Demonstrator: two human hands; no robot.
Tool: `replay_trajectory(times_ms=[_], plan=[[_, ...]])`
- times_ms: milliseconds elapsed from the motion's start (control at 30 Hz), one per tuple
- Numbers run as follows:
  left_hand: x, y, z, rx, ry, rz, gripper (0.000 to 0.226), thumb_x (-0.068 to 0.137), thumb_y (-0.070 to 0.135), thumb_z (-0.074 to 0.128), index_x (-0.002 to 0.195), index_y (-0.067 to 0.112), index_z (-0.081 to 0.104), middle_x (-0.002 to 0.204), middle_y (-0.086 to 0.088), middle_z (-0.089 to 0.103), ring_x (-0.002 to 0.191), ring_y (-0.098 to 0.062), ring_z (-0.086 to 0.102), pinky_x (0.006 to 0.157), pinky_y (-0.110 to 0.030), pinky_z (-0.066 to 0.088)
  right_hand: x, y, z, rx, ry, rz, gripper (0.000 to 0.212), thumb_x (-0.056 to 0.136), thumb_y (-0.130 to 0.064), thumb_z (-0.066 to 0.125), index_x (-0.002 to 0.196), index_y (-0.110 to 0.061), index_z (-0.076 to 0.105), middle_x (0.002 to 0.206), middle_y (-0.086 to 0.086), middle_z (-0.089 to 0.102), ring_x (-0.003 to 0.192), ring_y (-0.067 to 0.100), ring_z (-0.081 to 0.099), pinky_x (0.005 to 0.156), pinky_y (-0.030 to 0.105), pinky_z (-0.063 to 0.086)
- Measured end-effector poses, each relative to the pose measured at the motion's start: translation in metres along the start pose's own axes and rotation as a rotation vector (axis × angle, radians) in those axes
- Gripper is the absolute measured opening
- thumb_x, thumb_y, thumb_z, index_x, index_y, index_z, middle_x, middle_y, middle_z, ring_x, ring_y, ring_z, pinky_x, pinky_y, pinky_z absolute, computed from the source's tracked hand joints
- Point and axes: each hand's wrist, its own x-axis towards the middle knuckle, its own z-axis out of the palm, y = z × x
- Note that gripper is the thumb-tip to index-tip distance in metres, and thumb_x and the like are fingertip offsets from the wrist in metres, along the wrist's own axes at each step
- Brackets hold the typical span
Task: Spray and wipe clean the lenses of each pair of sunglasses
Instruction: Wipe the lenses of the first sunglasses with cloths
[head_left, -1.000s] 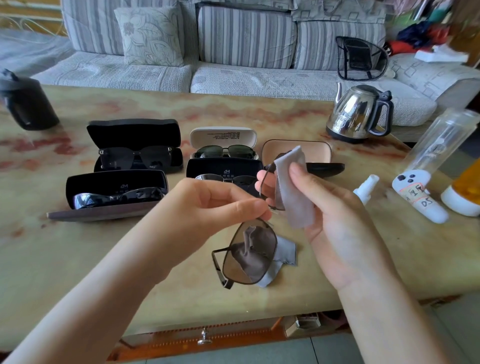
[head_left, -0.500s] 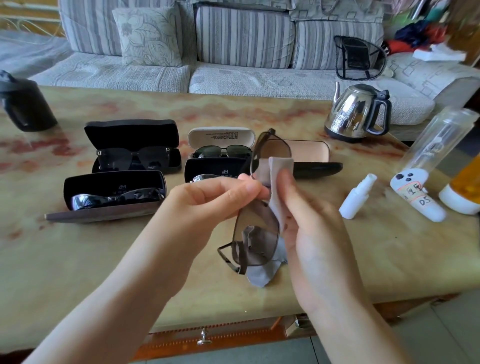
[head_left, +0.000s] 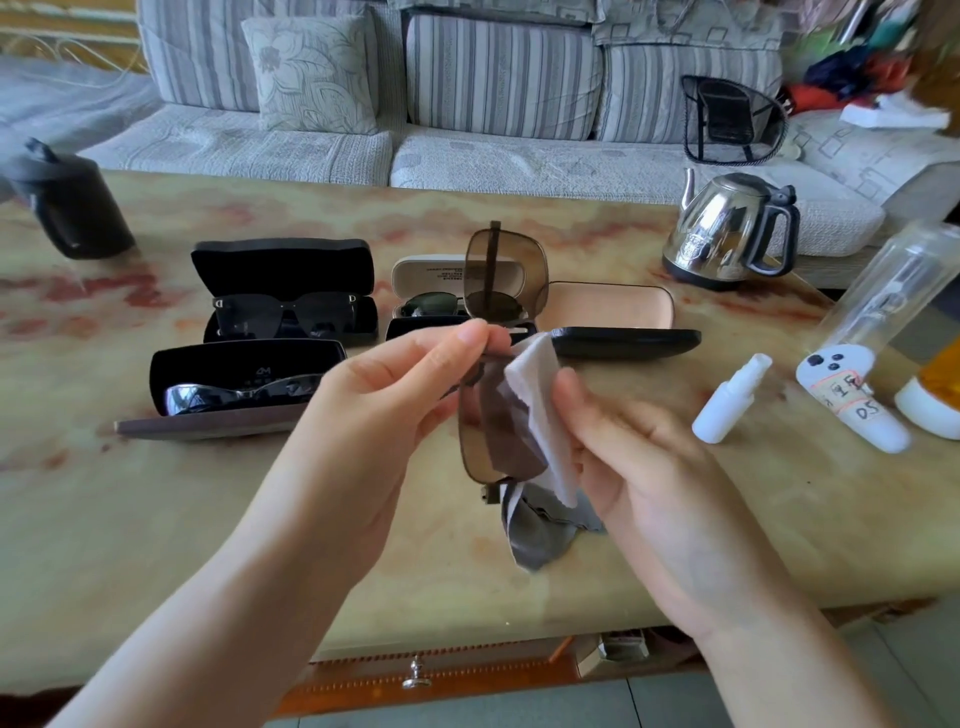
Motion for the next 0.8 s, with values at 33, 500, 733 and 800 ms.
replay_trajectory(times_ms=[33, 500, 733, 800], plan=[[-0.001, -0.001, 0.0, -0.008, -0.004, -0.007, 0.031, 0.077, 0.035, 0.059, 0.09, 0.014, 0.076, 0.085, 0.0, 0.074, 0.079, -0.007, 0.066, 0.082, -0.025, 0.05, 0.0, 0.001, 0.002, -0.053, 0.008, -0.012, 0.029, 0.085, -0.04, 0.065, 0.085, -0.014, 0.078, 0.081, 0.014, 0.067, 0.085, 0.016, 0.059, 0.083, 0.031, 0.041], [-0.009, -0.007, 0.007, -0.15, -0.093, -0.12, 0.034, 0.078, 0.035, 0.06, 0.095, 0.011, 0.076, 0.095, -0.012, 0.075, 0.087, -0.018, 0.071, 0.09, -0.03, 0.055, -0.001, 0.01, 0.028, -0.097, 0.253, -0.205, 0.059, 0.087, -0.048, 0.063, 0.074, 0.01, 0.064, 0.063, 0.041, 0.047, 0.055, 0.052, 0.047, 0.05, 0.046, 0.038], [-0.007, -0.009, 0.004, -0.131, -0.023, -0.041, 0.031, 0.073, 0.034, 0.062, 0.09, 0.014, 0.078, 0.088, -0.003, 0.076, 0.081, -0.011, 0.07, 0.075, -0.017, 0.056, 0.002, 0.007, 0.014, -0.262, 0.136, -0.209, 0.036, 0.084, -0.043, 0.065, 0.068, -0.011, 0.069, 0.057, -0.002, 0.062, 0.057, 0.013, 0.057, 0.056, 0.017, 0.042], [-0.007, -0.009, 0.002, -0.141, -0.025, -0.024, 0.032, 0.075, 0.033, 0.061, 0.095, 0.013, 0.077, 0.093, -0.002, 0.076, 0.087, -0.01, 0.07, 0.077, -0.016, 0.055, 0.003, 0.006, 0.008, -0.302, 0.148, -0.204, 0.025, 0.076, -0.041, 0.075, 0.086, -0.018, 0.073, 0.078, -0.003, 0.074, 0.075, 0.011, 0.07, 0.065, 0.018, 0.052]])
